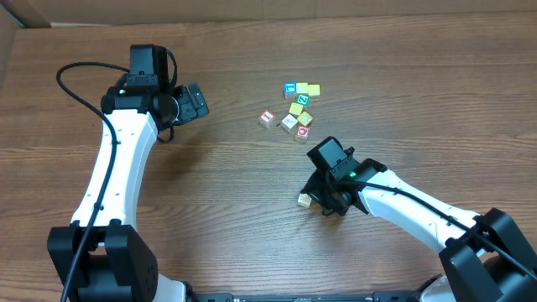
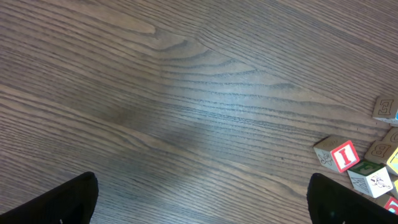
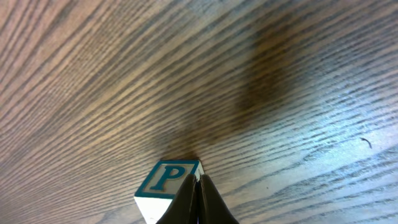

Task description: Flip 4 blocks

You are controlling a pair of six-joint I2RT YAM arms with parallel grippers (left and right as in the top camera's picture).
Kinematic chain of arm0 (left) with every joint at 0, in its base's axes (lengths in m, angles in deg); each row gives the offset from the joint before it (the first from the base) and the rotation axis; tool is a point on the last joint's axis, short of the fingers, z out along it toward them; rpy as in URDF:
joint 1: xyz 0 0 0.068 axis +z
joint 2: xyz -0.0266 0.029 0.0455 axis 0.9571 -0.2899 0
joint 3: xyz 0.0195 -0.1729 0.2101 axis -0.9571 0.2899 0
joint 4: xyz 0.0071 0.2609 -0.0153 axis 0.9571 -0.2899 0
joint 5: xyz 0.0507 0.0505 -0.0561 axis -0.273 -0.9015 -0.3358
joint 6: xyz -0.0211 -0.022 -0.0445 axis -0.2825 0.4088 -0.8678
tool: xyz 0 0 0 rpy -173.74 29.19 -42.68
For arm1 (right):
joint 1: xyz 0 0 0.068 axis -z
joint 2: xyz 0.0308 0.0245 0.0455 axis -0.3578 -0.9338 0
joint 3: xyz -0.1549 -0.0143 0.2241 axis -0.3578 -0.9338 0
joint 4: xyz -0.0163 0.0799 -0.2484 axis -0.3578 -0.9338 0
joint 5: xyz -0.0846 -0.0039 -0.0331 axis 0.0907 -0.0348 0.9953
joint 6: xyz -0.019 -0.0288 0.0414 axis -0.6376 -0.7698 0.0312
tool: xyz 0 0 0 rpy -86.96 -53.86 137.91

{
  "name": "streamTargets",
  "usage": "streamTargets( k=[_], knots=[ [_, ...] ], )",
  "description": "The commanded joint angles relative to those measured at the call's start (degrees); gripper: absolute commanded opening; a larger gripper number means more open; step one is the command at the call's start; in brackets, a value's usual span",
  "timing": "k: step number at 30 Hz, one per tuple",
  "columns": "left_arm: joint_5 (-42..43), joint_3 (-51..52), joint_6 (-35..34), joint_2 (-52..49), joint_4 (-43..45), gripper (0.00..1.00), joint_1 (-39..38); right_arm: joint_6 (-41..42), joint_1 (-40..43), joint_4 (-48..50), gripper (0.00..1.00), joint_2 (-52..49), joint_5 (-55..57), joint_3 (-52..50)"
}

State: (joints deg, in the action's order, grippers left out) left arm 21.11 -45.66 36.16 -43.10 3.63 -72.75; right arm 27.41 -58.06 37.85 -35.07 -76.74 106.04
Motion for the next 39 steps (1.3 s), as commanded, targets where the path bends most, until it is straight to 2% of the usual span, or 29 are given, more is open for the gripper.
streamTargets(
  k=[1,23,25,27,31,35,39],
  knots=[
    [0.09,-1.16,-0.55,-0.28,0.07,1.00,-0.04,0.02,0.42,0.44,0.04,-0.07,1.16,-0.17],
    [0.09,-1.16,-0.55,-0.28,0.07,1.00,-0.04,-0.26,0.42,2.23,0.04,-0.07,-0.15,-0.17],
    [0.09,-1.18,-0.55,-0.28,0.07,1.00,-0.04,-3.23,0.42,2.25,0.07,-0.07,-0.11,-0.15],
    [0.09,-1.16,-0.55,-0.28,0.07,1.00,-0.04,-10.10,0.81,1.95,0.07,-0.07,0.04,-0.04],
    [0.09,-1.16,-0.55,-0.28,0.07,1.00,-0.04,-18.23,3.61,-3.13,0.16,-0.07,0.02,3.02],
    [0.09,-1.16,-0.55,-0.28,0.07,1.00,-0.04,-24.87,7.63,-12.07,0.26,-0.07,0.07,12.33],
    [0.09,-1.16,-0.55,-0.28,0.07,1.00,-0.04,-29.68,9.88,-19.91,0.52,-0.17,1.14,23.93]
  ],
)
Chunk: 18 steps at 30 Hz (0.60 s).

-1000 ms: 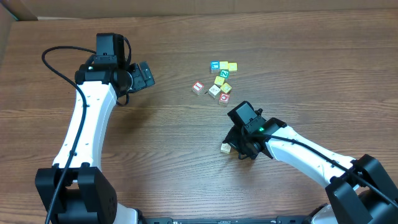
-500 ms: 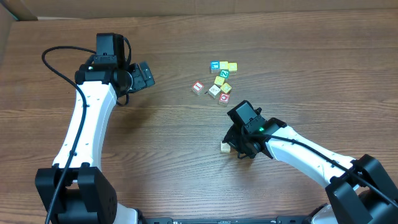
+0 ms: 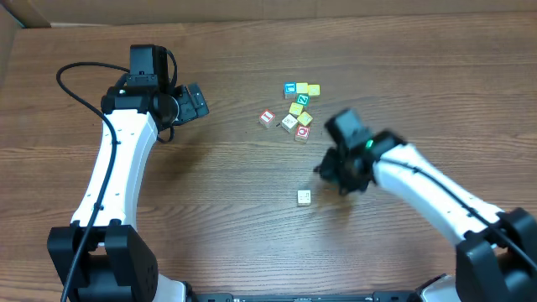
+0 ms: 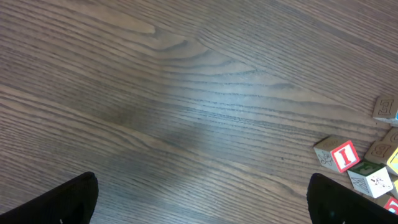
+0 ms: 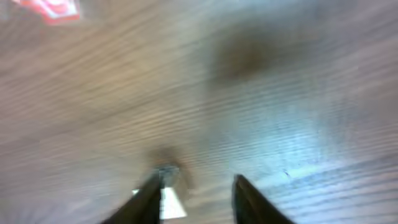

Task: Flip 4 blocks
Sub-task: 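Raise the right gripper off the 'P' block and move it over the cluster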

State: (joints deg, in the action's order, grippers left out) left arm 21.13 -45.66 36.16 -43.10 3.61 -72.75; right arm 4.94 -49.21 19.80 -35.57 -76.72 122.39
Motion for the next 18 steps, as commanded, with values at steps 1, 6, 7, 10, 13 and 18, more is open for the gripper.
streamTargets(
  k=[1,6,7,10,13,18],
  knots=[
    [0.07,-1.16,-0.55,-0.28,0.09,1.00,-0.04,-7.82,1.14,-3.21,0.57,0.31,1.84,10.14],
    [0.07,-1.16,-0.55,-0.28,0.09,1.00,-0.04,-8.90,1.09,-5.27,0.79,0.22,4.17,17.97],
    [0.07,-1.18,-0.55,-0.28,0.09,1.00,-0.04,-8.90,0.98,-4.52,0.82,0.22,4.57,18.43],
    [0.07,-1.18,-0.55,-0.28,0.09,1.00,-0.04,-8.90,0.59,-2.93,0.84,-0.48,6.67,18.43],
    [0.07,-1.18,-0.55,-0.28,0.09,1.00,-0.04,-9.42,-0.44,-0.04,0.84,-2.93,9.03,18.43],
    [0.07,-1.16,-0.55,-0.28,0.09,1.00,-0.04,-11.45,-2.23,7.28,0.88,-9.55,9.46,18.38]
  ],
)
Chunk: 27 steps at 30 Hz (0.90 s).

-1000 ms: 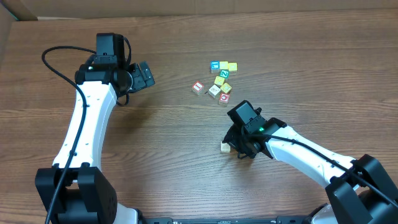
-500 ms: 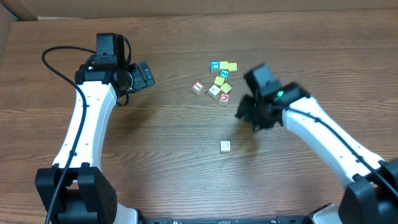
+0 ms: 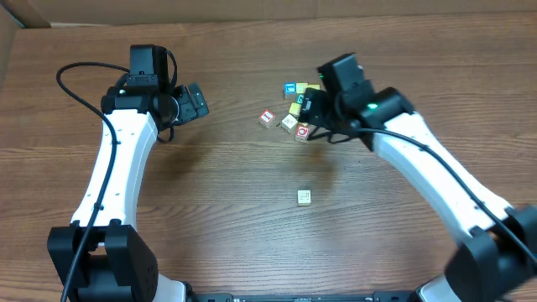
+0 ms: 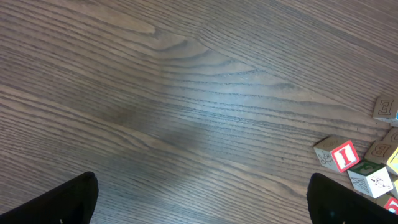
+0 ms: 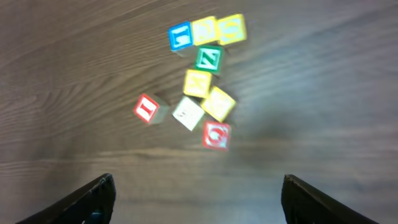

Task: Flip 4 blocks
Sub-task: 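Raise the right gripper off the 'P' block and move it over the cluster, then lower the right gripper onto the red 'Q' block and close on it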

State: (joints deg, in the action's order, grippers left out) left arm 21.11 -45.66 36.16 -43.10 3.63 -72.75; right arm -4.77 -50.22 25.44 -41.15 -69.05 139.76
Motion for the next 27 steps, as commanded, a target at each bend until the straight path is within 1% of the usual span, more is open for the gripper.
streamTargets(
  k=[1,10,19,24,27],
  knots=[
    [0.09,-1.16,-0.55,-0.28,0.07,1.00,-0.04,-1.75,-1.33,2.51,0.89,-5.16,1.86,1.01],
    [0.09,-1.18,-0.55,-0.28,0.07,1.00,-0.04,-0.87,-1.33,8.24,0.88,-12.63,1.86,1.01],
    [0.09,-1.18,-0.55,-0.28,0.07,1.00,-0.04,-0.87,-1.27,11.13,0.87,-16.33,2.58,1.01],
    [0.09,-1.16,-0.55,-0.28,0.07,1.00,-0.04,-0.87,-1.27,12.26,0.87,-17.79,4.87,1.01],
    [0.09,-1.16,-0.55,-0.28,0.07,1.00,-0.04,-0.87,-1.27,12.98,0.88,-18.78,5.31,0.98]
  ],
)
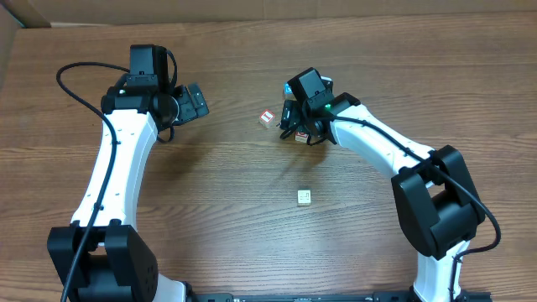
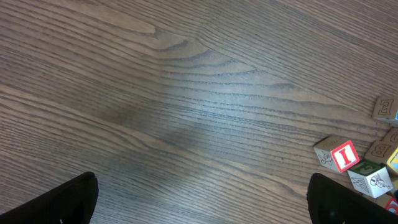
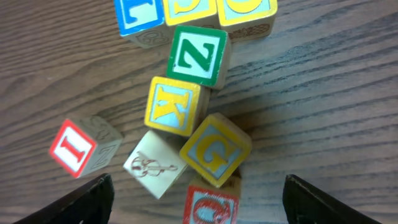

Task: Flip 4 blocks
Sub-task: 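Lower the right gripper onto the red 'Q' block and close on it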

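Note:
A cluster of lettered blocks lies at the back middle of the table. In the right wrist view I see a green Z block (image 3: 198, 56), a yellow K block (image 3: 173, 106), a yellow G block (image 3: 216, 149), a red I block (image 3: 78, 148), a white picture block (image 3: 153, 163) and a red block (image 3: 210, 205). My right gripper (image 3: 199, 208) hangs open low over them (image 1: 299, 124), with the red block between its fingers. One pale block (image 1: 304, 196) lies alone nearer the front. My left gripper (image 1: 198, 102) is open and empty, far left of the cluster.
A blue L block (image 3: 138, 14) and two yellow blocks (image 3: 189, 7) form the cluster's far row. The left wrist view shows bare wood with the red I block (image 2: 339, 155) at its right edge. A cardboard wall (image 1: 252, 8) runs along the back.
My right gripper, open both times, has come down closer to the block cluster and its arm has swung left. The blocks and the left arm have not moved.
My right gripper was shut with its tips against a P block at the table's front middle. Then it was open and away, leaving that block lying alone. After that it stood open high above the cluster, and now low over it. The left arm stayed still.

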You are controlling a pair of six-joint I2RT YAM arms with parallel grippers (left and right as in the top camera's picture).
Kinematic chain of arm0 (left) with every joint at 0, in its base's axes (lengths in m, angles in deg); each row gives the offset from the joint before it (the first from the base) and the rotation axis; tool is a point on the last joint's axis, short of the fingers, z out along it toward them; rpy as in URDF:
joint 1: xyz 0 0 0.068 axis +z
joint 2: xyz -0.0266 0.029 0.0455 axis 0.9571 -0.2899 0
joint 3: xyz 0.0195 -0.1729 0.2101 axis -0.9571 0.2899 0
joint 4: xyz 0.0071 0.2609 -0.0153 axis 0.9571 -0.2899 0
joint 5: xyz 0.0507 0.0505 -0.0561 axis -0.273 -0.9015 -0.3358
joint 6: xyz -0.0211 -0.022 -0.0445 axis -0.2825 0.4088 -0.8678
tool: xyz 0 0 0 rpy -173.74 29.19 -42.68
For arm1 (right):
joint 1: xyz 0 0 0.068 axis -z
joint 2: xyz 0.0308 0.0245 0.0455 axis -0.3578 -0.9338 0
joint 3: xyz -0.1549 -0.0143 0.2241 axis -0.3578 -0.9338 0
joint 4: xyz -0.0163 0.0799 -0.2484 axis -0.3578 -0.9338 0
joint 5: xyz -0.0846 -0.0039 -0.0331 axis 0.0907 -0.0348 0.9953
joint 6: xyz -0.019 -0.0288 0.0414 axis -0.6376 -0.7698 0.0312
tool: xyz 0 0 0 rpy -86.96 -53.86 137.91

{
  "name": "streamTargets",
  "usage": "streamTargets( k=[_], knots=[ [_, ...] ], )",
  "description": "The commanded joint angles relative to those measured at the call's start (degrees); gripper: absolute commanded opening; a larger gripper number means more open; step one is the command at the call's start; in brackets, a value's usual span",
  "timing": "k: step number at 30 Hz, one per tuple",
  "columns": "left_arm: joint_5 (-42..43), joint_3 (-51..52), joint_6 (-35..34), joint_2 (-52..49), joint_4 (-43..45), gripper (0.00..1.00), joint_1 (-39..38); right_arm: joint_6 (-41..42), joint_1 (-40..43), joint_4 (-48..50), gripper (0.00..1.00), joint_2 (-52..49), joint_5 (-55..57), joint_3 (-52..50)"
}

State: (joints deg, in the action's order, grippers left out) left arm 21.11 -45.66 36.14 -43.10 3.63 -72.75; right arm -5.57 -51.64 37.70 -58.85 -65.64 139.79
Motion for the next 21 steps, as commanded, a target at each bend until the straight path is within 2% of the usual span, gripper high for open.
streamTargets(
  k=[1,11,17,21],
  knots=[
    [0.09,-1.16,-0.52,-0.28,0.07,1.00,-0.04,-0.07,0.15,1.05,0.89,-1.57,1.90,0.98],
    [0.09,-1.16,-0.52,-0.28,0.04,1.00,-0.04,-0.04,-0.17,2.32,0.88,-2.71,1.84,0.96],
    [0.09,-1.18,-0.52,-0.28,0.07,1.00,-0.04,-0.04,-0.22,0.17,0.70,-2.71,1.88,0.96],
    [0.09,-1.16,-0.52,-0.28,0.07,1.00,-0.04,-0.04,-0.22,-1.14,0.63,-2.71,1.86,0.96]
  ],
)
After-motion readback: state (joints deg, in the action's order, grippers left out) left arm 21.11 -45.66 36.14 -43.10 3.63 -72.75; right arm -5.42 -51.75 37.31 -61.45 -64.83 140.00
